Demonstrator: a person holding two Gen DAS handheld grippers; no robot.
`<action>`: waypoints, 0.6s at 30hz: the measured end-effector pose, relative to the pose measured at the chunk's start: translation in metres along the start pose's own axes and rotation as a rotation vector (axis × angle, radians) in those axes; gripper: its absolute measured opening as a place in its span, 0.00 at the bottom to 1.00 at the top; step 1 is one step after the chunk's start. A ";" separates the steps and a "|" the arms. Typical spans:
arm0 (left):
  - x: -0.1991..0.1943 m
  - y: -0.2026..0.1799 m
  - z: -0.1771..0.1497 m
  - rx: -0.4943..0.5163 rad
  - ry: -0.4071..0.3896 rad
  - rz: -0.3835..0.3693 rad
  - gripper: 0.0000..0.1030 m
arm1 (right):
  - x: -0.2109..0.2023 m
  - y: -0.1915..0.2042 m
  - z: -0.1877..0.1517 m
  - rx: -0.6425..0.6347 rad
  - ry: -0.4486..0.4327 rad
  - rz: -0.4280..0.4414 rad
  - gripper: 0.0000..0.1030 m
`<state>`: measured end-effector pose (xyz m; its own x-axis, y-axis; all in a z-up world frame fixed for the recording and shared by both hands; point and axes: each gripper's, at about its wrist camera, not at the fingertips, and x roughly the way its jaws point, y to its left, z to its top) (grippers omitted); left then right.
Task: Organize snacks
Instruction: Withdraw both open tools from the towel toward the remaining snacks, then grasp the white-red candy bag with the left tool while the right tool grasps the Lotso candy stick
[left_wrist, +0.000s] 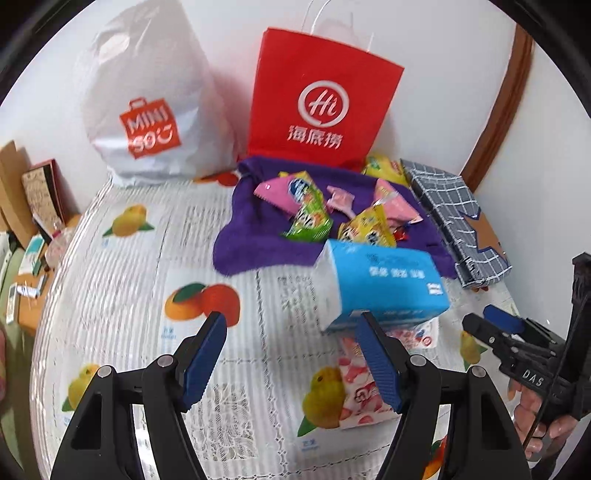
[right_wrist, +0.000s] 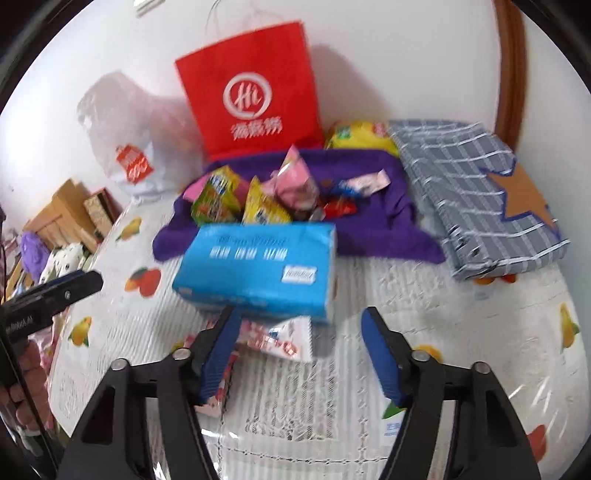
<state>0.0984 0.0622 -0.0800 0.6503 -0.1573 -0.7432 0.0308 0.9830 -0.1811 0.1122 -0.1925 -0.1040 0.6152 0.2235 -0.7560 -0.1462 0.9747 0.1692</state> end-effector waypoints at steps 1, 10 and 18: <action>0.003 0.002 -0.002 -0.005 0.006 0.001 0.69 | 0.003 0.002 -0.002 -0.006 0.005 0.007 0.61; 0.017 0.014 -0.008 -0.012 0.030 0.002 0.69 | 0.031 0.041 -0.012 -0.158 0.011 0.123 0.45; 0.025 0.016 -0.009 0.000 0.039 -0.022 0.69 | 0.060 0.051 -0.006 -0.227 0.065 0.139 0.45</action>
<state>0.1080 0.0731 -0.1072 0.6195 -0.1827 -0.7635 0.0452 0.9792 -0.1976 0.1369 -0.1297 -0.1440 0.5269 0.3473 -0.7758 -0.4004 0.9065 0.1339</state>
